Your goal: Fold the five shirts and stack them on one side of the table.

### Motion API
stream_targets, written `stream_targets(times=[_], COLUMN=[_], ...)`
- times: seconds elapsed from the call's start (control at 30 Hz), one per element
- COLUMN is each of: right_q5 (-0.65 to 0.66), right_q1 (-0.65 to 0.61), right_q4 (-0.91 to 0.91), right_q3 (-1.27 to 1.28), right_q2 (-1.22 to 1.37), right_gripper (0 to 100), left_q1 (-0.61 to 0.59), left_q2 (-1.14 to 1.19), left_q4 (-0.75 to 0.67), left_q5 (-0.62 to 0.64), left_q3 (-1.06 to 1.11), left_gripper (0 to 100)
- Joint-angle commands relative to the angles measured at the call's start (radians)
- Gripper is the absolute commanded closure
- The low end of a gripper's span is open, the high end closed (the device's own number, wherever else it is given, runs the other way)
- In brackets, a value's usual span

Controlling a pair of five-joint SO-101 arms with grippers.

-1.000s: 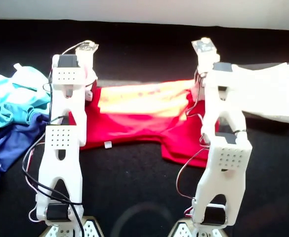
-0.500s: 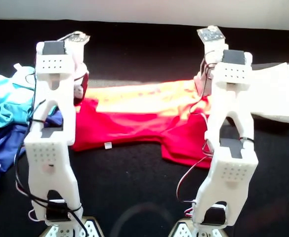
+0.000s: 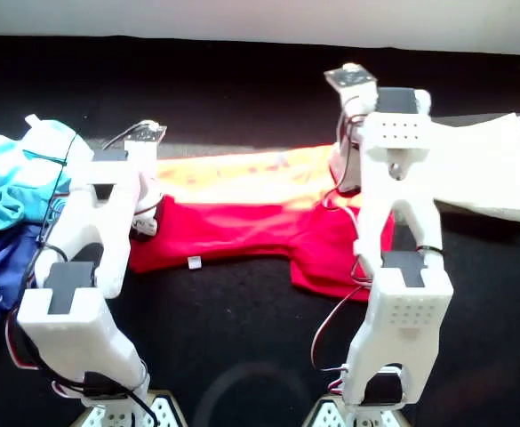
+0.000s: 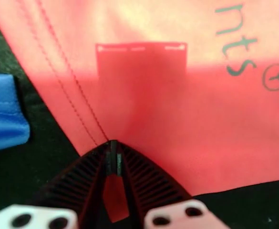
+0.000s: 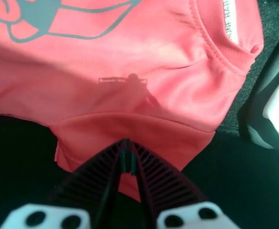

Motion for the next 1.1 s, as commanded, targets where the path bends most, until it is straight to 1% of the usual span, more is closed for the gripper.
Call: stream_targets(times=[0.0,0.13,0.3,0.37,0.47,0.6,0.77,0.83,0.97,1.0,1.07], right_q5=[-0.008,-0.02,-0.034,-0.032,-0.028,-0.028,-0.028,-0.028,-0.028,-0.028,-0.028], right_q1=[-0.028,-0.044,-0.051,-0.053,-0.061,-0.081,-0.148,-0.157,-0.16,-0.16,-0.16], right_q4=[0.015,0.022,0.025,0.021,-0.035,-0.22,-0.432,-0.486,-0.49,-0.489,-0.489], right_q3=[-0.041,-0.041,0.001,0.077,0.269,0.621,1.009,1.064,1.081,1.082,1.084], right_q2=[-0.084,-0.084,-0.127,-0.186,-0.309,-0.493,-0.615,-0.624,-0.616,-0.618,-0.619], right_gripper=[99.1,99.1,99.1,99.1,99.1,99.1,98.5,97.8,86.5,85.3,86.4], left_q1=[-0.004,-0.004,-0.004,-0.001,-0.004,-0.015,-0.013,-0.013,-0.012,-0.012,-0.012], left_q2=[-0.038,-0.084,-0.139,-0.163,-0.219,-0.277,-0.289,-0.289,-0.289,-0.289,-0.289], left_q4=[-0.035,-0.054,-0.144,-0.187,-0.252,-0.327,-0.333,-0.333,-0.339,-0.339,-0.339], left_q5=[-0.002,0.0,0.002,0.015,0.106,0.124,0.124,0.124,0.124,0.124,0.127], left_q3=[0.094,0.148,0.231,0.274,0.34,0.41,0.42,0.42,0.421,0.421,0.421], left_gripper=[99,99,99,99,99,99,99,99,99,99,99])
